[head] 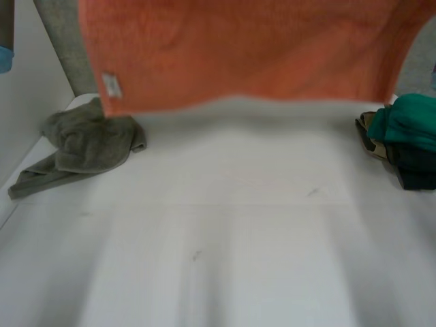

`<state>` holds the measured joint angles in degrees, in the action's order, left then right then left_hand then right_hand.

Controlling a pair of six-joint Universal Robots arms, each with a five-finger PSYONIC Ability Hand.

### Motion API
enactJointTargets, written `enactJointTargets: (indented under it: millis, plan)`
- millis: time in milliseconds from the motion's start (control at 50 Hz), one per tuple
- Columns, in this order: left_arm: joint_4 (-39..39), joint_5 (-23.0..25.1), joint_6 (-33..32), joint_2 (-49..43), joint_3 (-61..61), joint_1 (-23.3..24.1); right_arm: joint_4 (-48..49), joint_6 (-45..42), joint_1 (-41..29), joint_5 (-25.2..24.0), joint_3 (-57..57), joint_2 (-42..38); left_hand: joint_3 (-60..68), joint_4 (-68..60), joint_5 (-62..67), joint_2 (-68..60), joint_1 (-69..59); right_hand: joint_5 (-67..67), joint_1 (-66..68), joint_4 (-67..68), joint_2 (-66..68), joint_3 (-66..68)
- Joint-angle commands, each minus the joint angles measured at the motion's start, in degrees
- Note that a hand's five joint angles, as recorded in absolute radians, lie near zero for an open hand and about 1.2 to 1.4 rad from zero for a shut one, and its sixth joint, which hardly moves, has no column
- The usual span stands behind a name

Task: Fold the laundry.

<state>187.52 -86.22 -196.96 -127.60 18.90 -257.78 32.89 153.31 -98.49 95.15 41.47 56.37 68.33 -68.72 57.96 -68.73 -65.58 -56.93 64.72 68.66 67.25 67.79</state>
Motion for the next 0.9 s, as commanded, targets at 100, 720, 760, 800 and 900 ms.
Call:
enactJointTargets:
  millis: [100, 720, 760, 800, 900]
  plan:
    - [3.55, 2.11, 0.62, 1.74, 14.40, -1.32, -3.88, 1.82, -1.71, -6.46, 13.02, 3.48, 11.67, -11.28, 12.04, -11.27, -14.42, -13.07, 15.28, 11.34, 12.75, 12.21]
    - [-35.63, 4.13, -45.60, 27.92, 79.97, -11.07, -56.52, -34.28, 8.75, -11.82, 50.01, 15.86, 11.67, -11.28, 12.04, -11.27, -14.42, -13.07, 15.28, 11.34, 12.75, 12.21]
    - [-38.70, 4.30, -49.46, 30.29, 82.60, -12.47, -55.75, -41.38, 10.41, -12.96, 53.00, 17.97, 11.67, -11.28, 12.04, -11.27, -14.42, -13.07, 15.28, 11.34, 12.75, 12.21]
    - [-39.42, 4.92, -51.23, 31.53, 82.53, -12.31, -53.38, -44.23, 10.34, -13.75, 54.68, 18.33, 11.67, -11.28, 12.04, -11.27, -14.42, -13.07, 15.28, 11.34, 12.75, 12.21]
    - [-37.85, 3.61, -47.92, 30.49, 77.80, -7.05, -49.33, -41.87, 9.28, -13.85, 53.99, 17.37, 11.67, -11.28, 12.04, -11.27, -14.42, -13.07, 15.28, 11.34, 12.75, 12.21]
